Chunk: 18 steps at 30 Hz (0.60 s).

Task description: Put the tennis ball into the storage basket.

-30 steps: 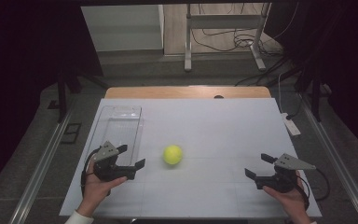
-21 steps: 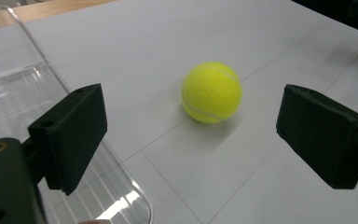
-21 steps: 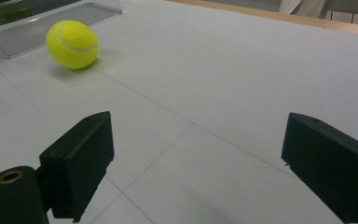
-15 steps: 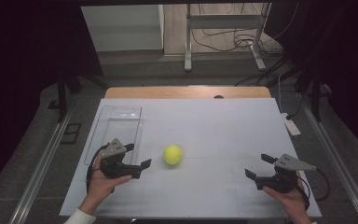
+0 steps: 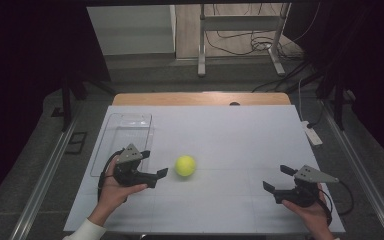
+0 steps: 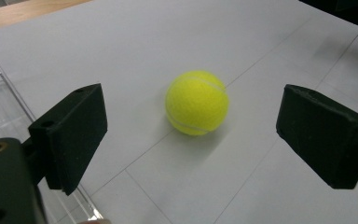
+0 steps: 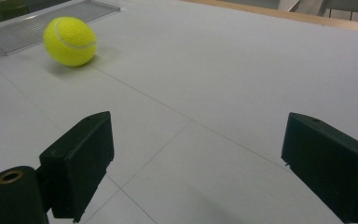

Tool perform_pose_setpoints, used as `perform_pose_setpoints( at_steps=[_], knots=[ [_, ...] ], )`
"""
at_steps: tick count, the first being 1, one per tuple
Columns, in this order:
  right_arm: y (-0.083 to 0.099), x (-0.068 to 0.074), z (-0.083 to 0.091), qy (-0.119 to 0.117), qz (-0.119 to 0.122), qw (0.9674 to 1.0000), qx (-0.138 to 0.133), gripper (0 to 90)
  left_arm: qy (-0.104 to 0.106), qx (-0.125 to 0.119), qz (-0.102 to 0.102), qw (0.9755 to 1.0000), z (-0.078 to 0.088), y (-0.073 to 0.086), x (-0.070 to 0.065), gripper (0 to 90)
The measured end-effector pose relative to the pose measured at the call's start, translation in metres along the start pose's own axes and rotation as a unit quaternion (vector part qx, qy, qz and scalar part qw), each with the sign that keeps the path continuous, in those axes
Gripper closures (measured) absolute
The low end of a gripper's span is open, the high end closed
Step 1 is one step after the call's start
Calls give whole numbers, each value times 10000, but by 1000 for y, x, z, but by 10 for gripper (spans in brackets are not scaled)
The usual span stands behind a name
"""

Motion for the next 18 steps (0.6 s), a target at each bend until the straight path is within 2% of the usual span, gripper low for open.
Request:
perform_pose_setpoints(
  at_steps=[18],
  knots=[
    [1,0,0,-15,1,10000,-1,95,147,149,-61,9998,-17,-19,-3,103]
  ],
)
Point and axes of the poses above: each handheld gripper's, and its own axes: z roughly backward along the jaws, y roughly out of its underside, x roughly to its left, the point moved 5 cm from there along -z, roughly forward along the jaws, and after that the axes turned 14 degrees about y, right-handed, at the moved point
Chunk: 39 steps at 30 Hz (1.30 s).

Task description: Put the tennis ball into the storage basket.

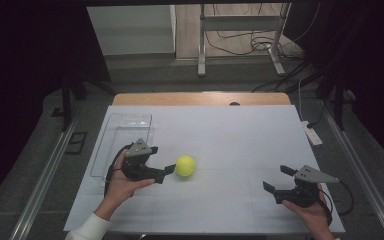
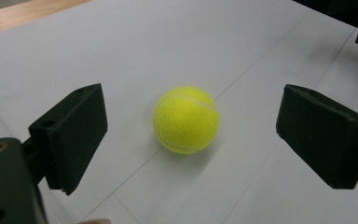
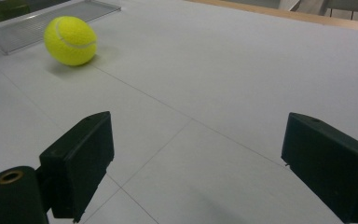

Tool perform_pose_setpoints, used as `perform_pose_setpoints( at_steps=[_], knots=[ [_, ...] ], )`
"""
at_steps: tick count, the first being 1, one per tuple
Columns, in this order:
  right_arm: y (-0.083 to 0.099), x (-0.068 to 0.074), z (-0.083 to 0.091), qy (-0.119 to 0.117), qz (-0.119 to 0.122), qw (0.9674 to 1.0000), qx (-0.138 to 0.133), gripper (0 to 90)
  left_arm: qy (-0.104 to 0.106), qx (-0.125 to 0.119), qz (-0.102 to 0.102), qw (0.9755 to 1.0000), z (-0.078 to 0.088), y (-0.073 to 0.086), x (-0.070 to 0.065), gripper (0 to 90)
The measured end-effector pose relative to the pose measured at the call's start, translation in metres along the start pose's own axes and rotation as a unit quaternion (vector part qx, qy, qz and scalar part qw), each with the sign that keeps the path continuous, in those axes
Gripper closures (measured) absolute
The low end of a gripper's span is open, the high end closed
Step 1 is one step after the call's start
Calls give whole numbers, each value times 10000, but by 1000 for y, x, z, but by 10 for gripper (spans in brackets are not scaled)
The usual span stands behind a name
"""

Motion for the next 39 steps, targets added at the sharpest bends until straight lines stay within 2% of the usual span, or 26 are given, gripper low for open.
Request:
perform_pose_setpoints(
  at_steps=[8,18,27,32,39],
  knots=[
    [0,0,0,0,8,10000,7,95,49,117,69,9999,-9,-6,1,105],
    [1,0,-1,8,-9,10000,28,94,147,203,38,9997,-18,-13,0,102],
    [1,-1,-1,1,-10,10000,39,95,224,409,73,9989,-31,-16,0,98],
    [2,-1,-2,-4,-18,10000,48,94,283,608,106,9977,-39,-15,1,90],
    [2,-1,-1,-6,-10,10000,50,94,261,744,140,9968,-47,-16,3,86]
  ],
)
Point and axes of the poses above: each handheld gripper's, and its own axes: z roughly backward along the jaws, y roughly out of its underside, x roughly to its left, the point moved 5 cm from there along -z, roughly forward along the jaws, and after that the axes turned 14 degrees about y, right-handed, at the moved point
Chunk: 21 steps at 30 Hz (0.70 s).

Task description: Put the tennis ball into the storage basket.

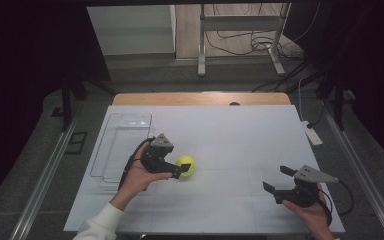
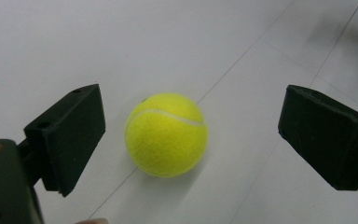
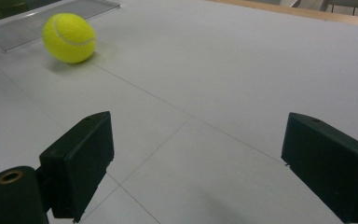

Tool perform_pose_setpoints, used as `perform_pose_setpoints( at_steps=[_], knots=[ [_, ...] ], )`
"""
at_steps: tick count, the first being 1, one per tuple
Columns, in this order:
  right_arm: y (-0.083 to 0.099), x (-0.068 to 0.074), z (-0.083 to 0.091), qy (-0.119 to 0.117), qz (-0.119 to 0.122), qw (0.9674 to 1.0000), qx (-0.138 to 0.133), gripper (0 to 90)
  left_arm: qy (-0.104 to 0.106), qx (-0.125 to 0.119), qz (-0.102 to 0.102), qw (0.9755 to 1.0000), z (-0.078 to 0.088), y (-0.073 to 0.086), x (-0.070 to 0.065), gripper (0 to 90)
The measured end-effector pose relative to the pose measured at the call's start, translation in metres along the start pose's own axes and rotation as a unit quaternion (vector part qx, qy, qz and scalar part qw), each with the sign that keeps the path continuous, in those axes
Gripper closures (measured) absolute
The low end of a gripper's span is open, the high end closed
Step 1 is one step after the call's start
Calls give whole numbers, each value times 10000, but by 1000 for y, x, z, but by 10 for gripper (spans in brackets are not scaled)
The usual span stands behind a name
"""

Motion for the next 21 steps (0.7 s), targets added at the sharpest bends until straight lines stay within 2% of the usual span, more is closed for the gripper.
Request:
perform_pose_setpoints(
  at_steps=[10,21],
  knots=[
    [0,0,0,-3,0,10000,-4,94,-87,344,51,9994,-15,0,5,63],
    [0,-1,0,-9,-16,10000,-7,94,-86,564,183,9982,-26,2,12,51]
  ],
)
Point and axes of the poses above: each handheld gripper's, and its own axes: z roughly backward along the jaws, y roughly out of its underside, x roughly to its left, the point moved 5 cm from there along -z, roughly forward along the jaws, and after that the axes turned 14 degrees about y, right-handed, at the moved point
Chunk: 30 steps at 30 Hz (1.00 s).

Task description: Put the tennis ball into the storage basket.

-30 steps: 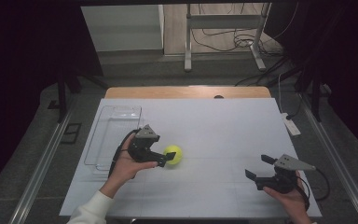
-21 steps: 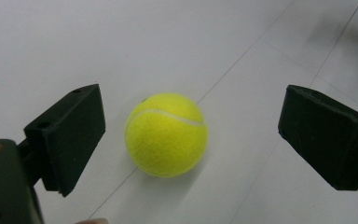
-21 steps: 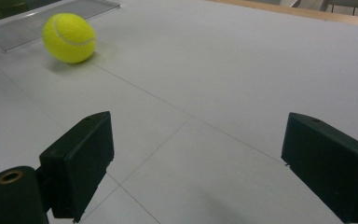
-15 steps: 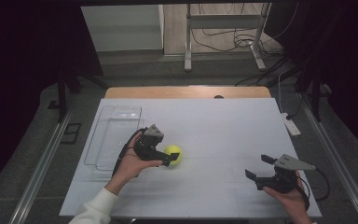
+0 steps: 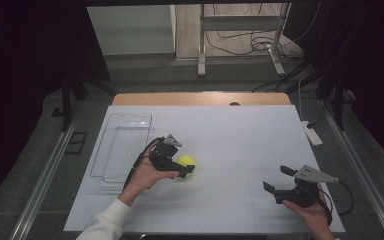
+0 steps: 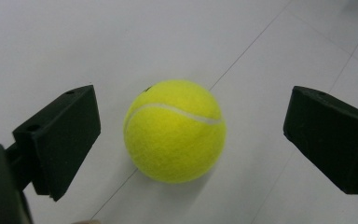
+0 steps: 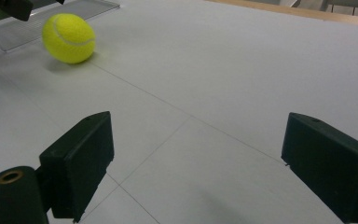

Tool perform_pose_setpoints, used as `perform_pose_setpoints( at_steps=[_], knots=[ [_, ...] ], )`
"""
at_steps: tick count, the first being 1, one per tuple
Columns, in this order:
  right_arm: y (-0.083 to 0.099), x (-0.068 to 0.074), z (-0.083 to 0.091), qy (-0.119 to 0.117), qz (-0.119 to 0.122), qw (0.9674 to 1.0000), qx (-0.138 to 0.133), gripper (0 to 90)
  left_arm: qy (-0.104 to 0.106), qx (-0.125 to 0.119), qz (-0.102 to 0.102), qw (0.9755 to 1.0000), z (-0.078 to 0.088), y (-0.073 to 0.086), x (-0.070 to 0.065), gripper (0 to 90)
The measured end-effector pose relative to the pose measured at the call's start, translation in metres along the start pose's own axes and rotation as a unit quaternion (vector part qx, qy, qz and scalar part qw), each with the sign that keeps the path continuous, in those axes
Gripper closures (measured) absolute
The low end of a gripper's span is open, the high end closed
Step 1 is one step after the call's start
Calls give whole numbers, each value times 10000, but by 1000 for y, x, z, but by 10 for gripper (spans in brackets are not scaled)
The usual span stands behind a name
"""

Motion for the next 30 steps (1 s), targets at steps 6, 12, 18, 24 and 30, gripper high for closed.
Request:
perform_pose_setpoints(
  at_steps=[6,12,18,24,30],
  knots=[
    [0,0,0,0,4,10000,-1,94,7,188,66,9998,-9,1,3,48],
    [0,0,0,-3,8,10000,1,94,-1,309,112,9995,-16,1,5,47],
    [0,-1,0,2,-5,10000,-2,94,-13,420,200,9989,-21,2,9,49],
    [0,0,0,1,1,10000,1,94,-18,512,233,9984,-26,3,11,50],
    [0,0,0,5,1,10000,0,94,-10,653,277,9975,-32,6,13,65]
  ],
)
Point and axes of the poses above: each handheld gripper's, and its own axes: z roughly backward along the jaws, y roughly out of its underside, x roughly to its left, the point moved 5 cm from there along -z, roughly forward along the jaws, and after that the axes turned 14 degrees about y, right-handed, at the moved point
